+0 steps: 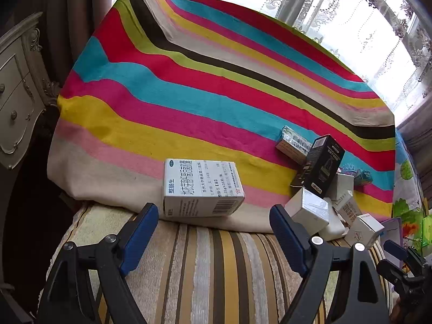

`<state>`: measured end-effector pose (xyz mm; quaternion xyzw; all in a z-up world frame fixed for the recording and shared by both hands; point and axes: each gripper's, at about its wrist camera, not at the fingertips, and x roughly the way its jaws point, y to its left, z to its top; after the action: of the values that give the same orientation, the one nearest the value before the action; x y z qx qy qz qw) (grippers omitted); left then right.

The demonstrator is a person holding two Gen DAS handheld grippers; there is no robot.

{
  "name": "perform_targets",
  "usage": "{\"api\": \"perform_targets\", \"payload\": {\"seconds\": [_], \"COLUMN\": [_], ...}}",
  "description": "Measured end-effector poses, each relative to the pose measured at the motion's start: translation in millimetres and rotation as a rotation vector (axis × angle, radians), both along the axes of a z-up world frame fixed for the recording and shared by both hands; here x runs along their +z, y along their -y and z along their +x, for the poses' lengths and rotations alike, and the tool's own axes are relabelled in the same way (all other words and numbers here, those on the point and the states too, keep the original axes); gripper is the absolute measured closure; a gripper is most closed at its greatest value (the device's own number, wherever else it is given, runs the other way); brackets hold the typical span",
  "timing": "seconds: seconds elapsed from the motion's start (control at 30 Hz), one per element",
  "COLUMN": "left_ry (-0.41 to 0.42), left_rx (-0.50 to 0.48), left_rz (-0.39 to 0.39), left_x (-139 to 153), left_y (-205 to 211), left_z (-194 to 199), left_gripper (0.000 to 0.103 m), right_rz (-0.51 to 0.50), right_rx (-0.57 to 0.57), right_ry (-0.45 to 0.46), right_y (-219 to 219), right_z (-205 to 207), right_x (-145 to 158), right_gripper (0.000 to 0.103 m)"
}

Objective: Organize rigid objects
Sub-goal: 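Grasp the white music box with the right gripper while the left grasps a white medicine box, then carry both boxes into the storage box and open both grippers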

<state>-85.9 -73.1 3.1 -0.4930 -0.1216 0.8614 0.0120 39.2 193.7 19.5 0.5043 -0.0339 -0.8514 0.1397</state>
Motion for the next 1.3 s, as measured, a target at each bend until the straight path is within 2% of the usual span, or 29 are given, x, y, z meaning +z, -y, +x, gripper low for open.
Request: {"api": "perform_targets", "payload": {"seconds": [0.23,0.3,0.37,0.4,0.43,0.53,0.63,0.83,1.13,1.3], "left_ry": [0.027,0.031,0.033,0.027,0.022,-0.001,-0.066,-0.169,-0.257,-0.271], "left_rx": [0.033,0.034,0.022,0.02,0.018,0.015,0.015,-0.049,-0.239,-0.356], "left_rz": [-0.053,-0.056,-0.054,-0.055,-0.057,-0.057,-0.046,-0.008,0.066,0.128], "left_x": [-7.8,-10.5,-12.8,-12.8,-12.6,-9.9,4.4,28.3,55.3,62.1], "left_y": [0.5,0.9,-0.4,-1.1,-1.8,-3.5,-5.5,-32.7,-104.4,-148.8], "left_z": [-16.2,-19.3,-20.2,-19.2,-18.2,-13.6,-3.1,22.7,54.8,66.4], "left_gripper": [0.018,0.022,0.032,0.032,0.032,0.033,0.033,0.033,0.033,0.033], "right_rz": [0.073,0.111,0.138,0.142,0.139,0.102,0.059,0.0,-0.057,-0.01], "right_rx": [-0.022,-0.018,-0.008,0.004,0.012,0.017,0.006,-0.041,-0.137,-0.208], "right_ry": [-0.022,-0.03,-0.032,-0.028,-0.02,-0.033,-0.061,-0.106,-0.154,-0.204], "right_y": [17.6,24.1,30.3,32.3,33.2,29.1,22.1,1.2,-48.5,-78.6], "right_z": [-24.7,-30.1,-32.9,-33.2,-33.0,-29.1,-22.4,-7.6,18.6,34.6], "right_x": [-9.4,-13.2,-17.2,-19.2,-21.9,-22.9,-17.2,-3.6,13.5,25.8], "right_gripper": [0.017,0.017,0.026,0.048,0.057,0.058,0.058,0.058,0.058,0.058]}}
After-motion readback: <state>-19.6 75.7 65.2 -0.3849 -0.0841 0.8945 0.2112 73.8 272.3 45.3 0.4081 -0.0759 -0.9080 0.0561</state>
